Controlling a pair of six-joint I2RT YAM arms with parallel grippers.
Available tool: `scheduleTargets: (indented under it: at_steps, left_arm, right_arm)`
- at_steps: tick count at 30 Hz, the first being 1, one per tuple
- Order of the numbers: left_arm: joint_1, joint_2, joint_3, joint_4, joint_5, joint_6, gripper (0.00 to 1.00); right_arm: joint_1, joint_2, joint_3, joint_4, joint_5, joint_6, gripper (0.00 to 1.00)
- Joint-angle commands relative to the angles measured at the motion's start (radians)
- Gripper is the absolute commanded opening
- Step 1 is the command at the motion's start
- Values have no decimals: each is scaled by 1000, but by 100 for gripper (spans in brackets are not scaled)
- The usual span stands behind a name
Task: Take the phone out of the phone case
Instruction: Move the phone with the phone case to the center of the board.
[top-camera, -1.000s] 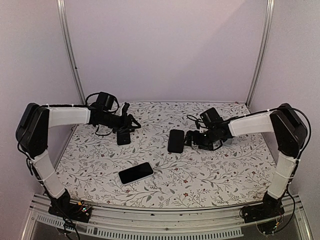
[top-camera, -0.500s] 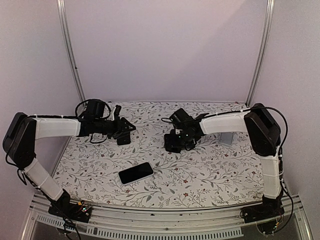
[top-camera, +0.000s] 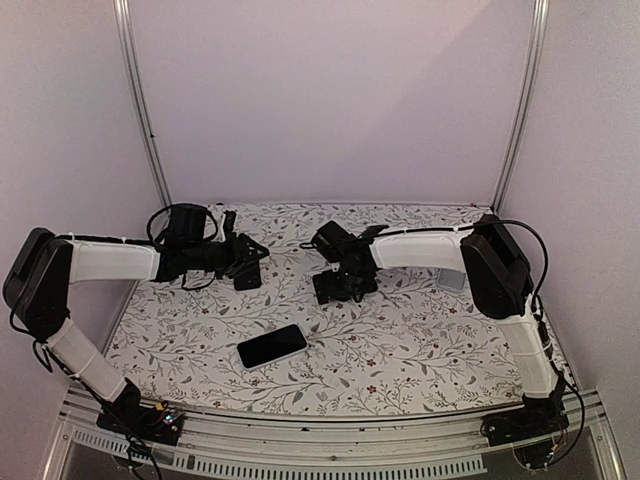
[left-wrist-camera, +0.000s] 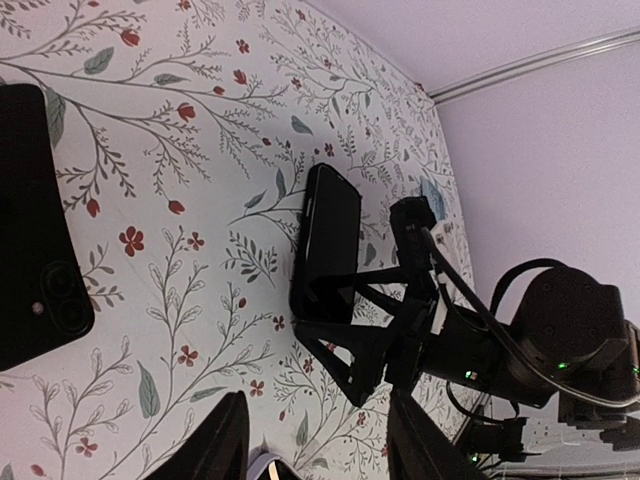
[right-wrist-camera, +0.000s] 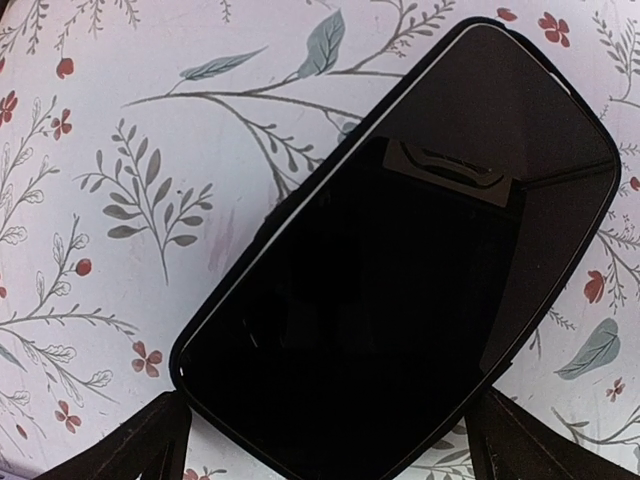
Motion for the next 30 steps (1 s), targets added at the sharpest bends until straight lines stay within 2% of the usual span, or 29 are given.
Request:
scheduleTargets:
  at_steps: [1,7,10,13,18,23,30]
  left_arm:
    - [-10,18,-6,40,-20,-24,48]
    - [-13,6,-9,40,-24,-33,48]
    - [-15,-2,-12,34,-26,-28,48]
    - [-16,-6,-14,31,-24,-25,48]
    - [-16,-18,-13,27,-30,-23,48]
    - [-15,-25,-11,18,-27,-20,48]
    - [-16,-46,-19,5,-39,-14,48]
  right_arm:
    - [-12,55,5,-29,-18,11,99]
    - [-82,16,-102,57,-72,38,99]
    - [-152,-51,-193,175,-190,22,99]
    - [-204,-61,-194,212,-307,19,99]
    - [-255,-20,-122,231,-361,31,99]
    - [-266,60,27,195,-352,31,99]
    - [-205,159,197,131,-377,11,99]
